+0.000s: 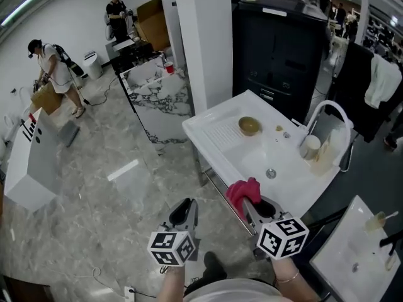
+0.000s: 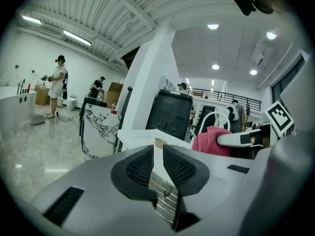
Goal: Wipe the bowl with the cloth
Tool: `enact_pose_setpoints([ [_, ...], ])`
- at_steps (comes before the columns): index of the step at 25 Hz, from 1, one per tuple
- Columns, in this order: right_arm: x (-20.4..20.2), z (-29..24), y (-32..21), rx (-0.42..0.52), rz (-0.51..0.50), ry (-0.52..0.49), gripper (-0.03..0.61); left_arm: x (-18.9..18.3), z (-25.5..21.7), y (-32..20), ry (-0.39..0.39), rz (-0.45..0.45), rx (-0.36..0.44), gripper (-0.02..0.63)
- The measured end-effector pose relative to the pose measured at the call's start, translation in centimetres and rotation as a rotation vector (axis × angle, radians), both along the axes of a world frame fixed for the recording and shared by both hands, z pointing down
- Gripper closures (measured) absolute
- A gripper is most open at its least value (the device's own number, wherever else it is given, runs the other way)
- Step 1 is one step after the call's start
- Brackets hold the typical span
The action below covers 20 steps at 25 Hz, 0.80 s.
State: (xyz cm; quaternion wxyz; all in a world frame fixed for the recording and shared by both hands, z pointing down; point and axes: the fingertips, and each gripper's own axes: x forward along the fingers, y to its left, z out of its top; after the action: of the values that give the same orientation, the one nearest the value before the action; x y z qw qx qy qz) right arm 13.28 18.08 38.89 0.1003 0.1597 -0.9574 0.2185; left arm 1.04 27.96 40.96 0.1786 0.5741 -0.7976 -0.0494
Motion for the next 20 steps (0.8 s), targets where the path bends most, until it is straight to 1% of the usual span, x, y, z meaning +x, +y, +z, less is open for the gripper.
enact_pose_setpoints([
  [3,-2.9,0.5,-0.7,-0.003,0.034,0.011,0.5,-3.2,0.7,-1.0,0.022,0.028,-0.001,0.534],
  [6,-4.6,1.0,-1.8,-0.017,0.077,0.018,0.5,-5.4,1.3,-2.6,0.034,0.066,-0.011,0.523],
  [14,-6.0,1.2,-7.4,-0.037,0.209,0.013,0.5,-9.1,2.8,-8.8,0.063,0.138,-0.049,0.509],
  [20,-6.7,0.7,-13.9,-0.034,0.298,-0.006,0.5,-11.2,2.8,-15.0,0.061,0.187,-0.075,0.505],
])
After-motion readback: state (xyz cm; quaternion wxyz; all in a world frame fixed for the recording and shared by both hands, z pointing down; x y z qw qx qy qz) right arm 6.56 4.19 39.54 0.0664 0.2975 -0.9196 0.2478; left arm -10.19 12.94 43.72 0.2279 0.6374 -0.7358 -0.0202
